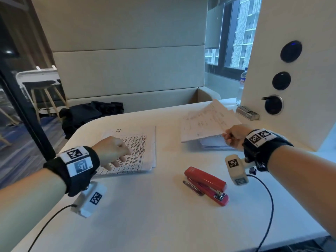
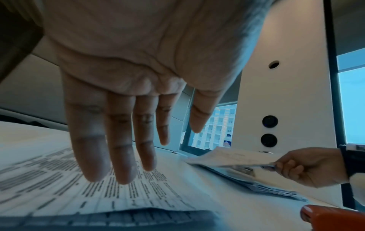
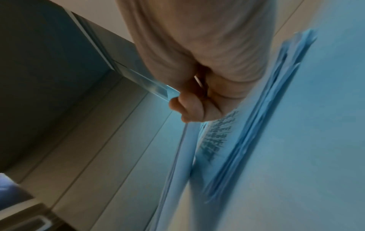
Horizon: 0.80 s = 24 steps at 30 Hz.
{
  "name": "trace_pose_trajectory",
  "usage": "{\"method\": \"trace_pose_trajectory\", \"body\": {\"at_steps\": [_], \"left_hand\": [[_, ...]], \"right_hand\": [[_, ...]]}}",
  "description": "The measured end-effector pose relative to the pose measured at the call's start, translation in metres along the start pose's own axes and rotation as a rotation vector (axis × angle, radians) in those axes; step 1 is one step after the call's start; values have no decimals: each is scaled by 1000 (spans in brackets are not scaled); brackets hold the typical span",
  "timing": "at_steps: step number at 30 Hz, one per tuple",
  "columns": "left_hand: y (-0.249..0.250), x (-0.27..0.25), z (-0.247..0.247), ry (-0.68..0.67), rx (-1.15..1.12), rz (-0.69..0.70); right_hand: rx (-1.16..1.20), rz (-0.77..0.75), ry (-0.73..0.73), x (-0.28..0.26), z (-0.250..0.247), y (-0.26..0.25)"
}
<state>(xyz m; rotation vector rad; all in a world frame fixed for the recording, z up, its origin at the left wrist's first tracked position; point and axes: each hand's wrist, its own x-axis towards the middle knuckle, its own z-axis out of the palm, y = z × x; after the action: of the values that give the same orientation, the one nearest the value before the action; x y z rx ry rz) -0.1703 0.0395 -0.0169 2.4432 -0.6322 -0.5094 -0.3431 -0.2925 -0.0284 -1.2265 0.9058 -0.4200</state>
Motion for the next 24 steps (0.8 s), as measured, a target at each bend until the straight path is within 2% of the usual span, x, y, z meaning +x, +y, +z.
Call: {"method": "trace_pose_trajectory", "body": {"at_steps": [5,9,11,14,16,18,20,24], "left_hand": [[-17,4,-5,20,122,-52],[-29,4,-11,-14,251,-76],[-35,4,-12,-19,368,-58],[-39,5,-7,-26,590,23],[-37,4,-3,-41,623,91],[-33,2,1,-84,626,141],[-26,-2,4,-118,630,131],[-9,-8,9,-77,734,159]], "right_hand": [[-125,7,115,23,-7,12],[-247,35,163,11,-7,2],[-441,20,180,0,-7,-6],[-867,-118,215,-19,-5,-17],[-1084,-197,226,-33,3,-23],[-1226,-257,159,-49,18,-28],[-1291,-300,48,-65,39,-29],[-1384,-341,-256,-101,90,-20]]}}
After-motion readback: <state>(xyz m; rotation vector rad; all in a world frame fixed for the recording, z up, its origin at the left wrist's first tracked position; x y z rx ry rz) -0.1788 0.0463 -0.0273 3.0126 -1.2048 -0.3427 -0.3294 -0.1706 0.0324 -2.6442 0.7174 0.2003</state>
